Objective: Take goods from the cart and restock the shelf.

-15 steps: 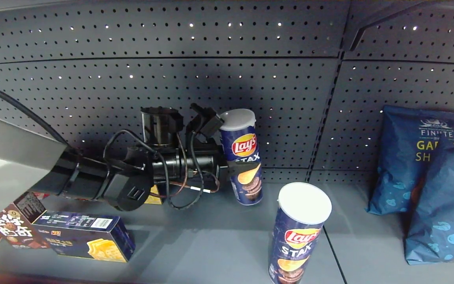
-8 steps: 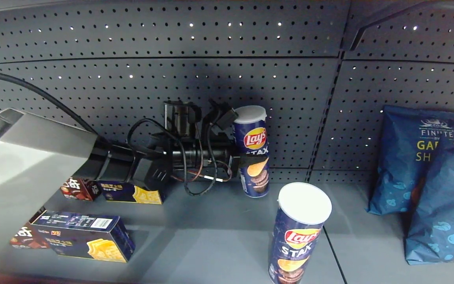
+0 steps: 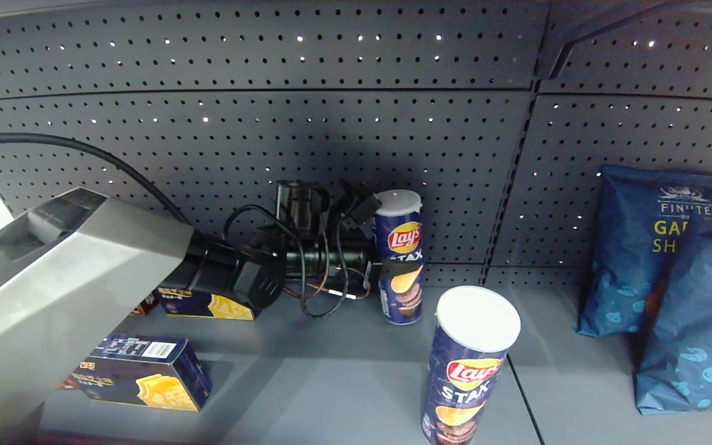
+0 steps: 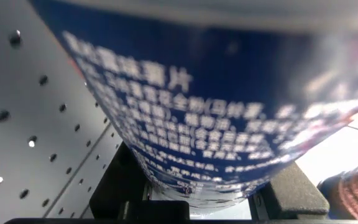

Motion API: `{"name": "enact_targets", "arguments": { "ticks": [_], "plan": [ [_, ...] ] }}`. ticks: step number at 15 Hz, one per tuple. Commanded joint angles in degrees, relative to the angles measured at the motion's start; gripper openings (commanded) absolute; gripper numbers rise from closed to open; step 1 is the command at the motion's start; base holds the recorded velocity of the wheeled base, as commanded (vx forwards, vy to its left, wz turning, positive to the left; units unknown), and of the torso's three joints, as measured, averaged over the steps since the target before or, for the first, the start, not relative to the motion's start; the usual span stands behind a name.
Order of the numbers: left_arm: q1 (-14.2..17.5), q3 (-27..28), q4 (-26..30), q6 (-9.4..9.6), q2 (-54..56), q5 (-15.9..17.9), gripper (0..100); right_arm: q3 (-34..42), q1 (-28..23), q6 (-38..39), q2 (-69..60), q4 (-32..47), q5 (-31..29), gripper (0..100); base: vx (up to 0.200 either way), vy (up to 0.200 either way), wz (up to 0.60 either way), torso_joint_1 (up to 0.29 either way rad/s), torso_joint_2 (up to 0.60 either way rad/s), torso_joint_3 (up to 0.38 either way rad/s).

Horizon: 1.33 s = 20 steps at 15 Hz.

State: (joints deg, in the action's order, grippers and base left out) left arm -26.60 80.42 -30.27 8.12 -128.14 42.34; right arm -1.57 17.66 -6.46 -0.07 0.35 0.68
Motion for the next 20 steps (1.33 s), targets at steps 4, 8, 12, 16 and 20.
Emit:
{"name": "enact_targets", "arguments": {
  "ticks": [4, 8, 12, 16, 20],
  "plan": [
    [-0.6, 2.5, 0.1, 0.05, -2.5, -0.8, 0, 0.0, 0.0, 0.0, 0.1, 0.0, 0.0, 100, 0.000, 0.000, 0.00, 0.000, 0.00, 0.000],
    [-1.1, 2.7, 0.2, 0.05, -2.8, -1.0, 100, 0.0, 0.0, 0.3, 0.1, 0.0, -0.1, 100, 0.000, 0.000, 0.00, 0.000, 0.00, 0.000],
    [-1.0, 2.5, 0.1, 0.14, -2.6, -1.0, 100, 0.0, 0.0, 0.3, 0.1, 0.0, -0.1, 100, 0.000, 0.000, 0.00, 0.000, 0.00, 0.000],
    [1.2, -0.6, 0.1, 5.50, -0.4, -2.4, 100, -0.1, 0.0, 0.3, 0.1, 0.2, 0.0, 100, 0.000, 0.000, 0.00, 0.000, 0.00, 0.000],
    [2.9, -6.8, -1.2, 6.38, 4.3, -3.5, 100, -0.1, 0.0, 0.3, 0.1, 0.2, -0.1, 100, 0.000, 0.000, 0.00, 0.000, 0.00, 0.000]
  ]
}}
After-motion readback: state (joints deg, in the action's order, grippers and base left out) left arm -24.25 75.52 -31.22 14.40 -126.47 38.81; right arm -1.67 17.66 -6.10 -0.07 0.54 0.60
